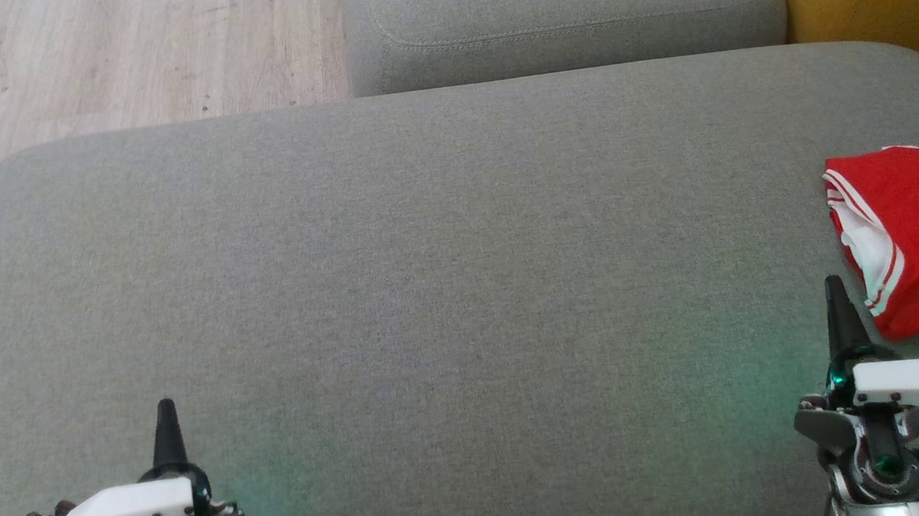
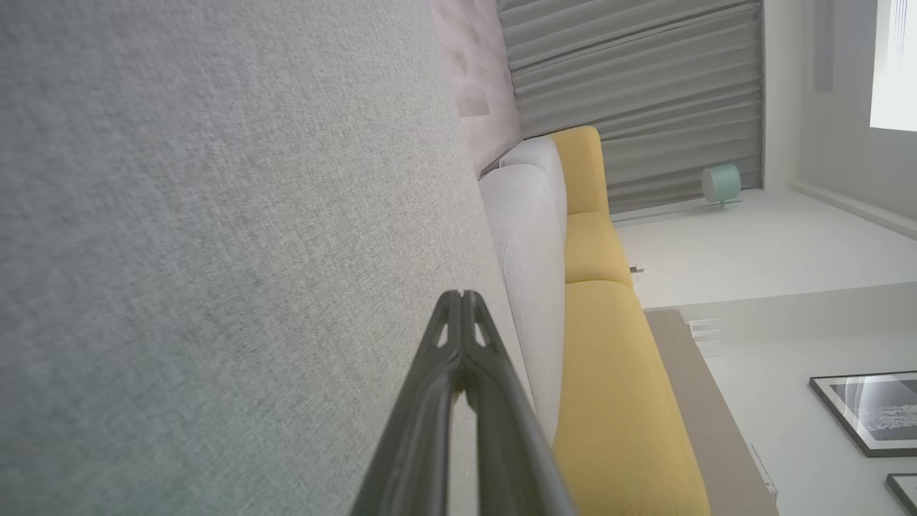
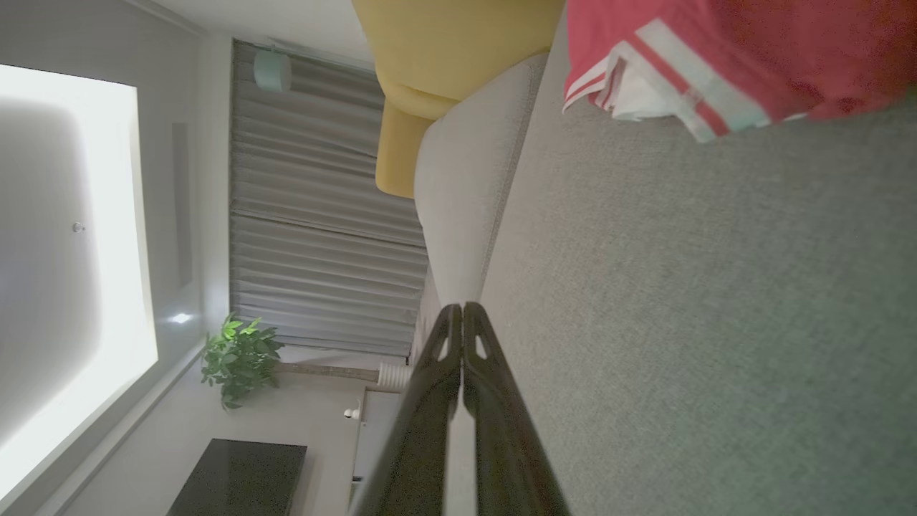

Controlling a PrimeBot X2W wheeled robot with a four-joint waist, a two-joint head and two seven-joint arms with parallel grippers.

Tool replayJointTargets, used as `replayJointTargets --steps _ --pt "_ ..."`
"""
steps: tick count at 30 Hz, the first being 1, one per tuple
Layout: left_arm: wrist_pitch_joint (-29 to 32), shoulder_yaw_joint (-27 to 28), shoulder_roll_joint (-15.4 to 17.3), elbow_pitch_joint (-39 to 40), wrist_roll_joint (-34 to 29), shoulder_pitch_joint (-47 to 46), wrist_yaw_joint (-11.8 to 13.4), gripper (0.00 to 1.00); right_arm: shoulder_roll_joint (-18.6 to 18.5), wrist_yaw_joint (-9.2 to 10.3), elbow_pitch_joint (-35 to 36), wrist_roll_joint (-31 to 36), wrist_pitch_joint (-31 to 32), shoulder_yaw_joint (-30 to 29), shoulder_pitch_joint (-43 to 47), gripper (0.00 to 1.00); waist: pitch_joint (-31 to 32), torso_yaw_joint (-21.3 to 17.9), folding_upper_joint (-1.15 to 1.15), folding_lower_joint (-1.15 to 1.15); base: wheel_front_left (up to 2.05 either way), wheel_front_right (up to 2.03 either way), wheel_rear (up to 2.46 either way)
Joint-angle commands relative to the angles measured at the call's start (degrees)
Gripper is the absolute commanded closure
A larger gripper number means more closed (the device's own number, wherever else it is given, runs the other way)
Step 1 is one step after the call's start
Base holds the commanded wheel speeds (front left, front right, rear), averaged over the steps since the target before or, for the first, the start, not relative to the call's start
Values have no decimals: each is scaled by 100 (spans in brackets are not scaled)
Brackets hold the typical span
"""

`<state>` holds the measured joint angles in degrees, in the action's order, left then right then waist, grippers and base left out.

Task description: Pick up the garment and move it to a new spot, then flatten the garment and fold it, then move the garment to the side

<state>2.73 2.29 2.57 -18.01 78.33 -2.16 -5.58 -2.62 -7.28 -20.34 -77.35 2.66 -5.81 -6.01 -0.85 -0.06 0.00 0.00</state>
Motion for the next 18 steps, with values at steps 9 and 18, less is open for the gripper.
replayJointTargets --steps 9,18 --pt "184 311 29 299 669 -364 -109 100 -25 -19 430 -716 196 18 -85 100 30 3 0 0 0 0 0" --pt "336 399 31 375 1239 -395 -174 100 -26 -21 590 -1325 345 -54 -31 100 60 6 0 0 0 0 0"
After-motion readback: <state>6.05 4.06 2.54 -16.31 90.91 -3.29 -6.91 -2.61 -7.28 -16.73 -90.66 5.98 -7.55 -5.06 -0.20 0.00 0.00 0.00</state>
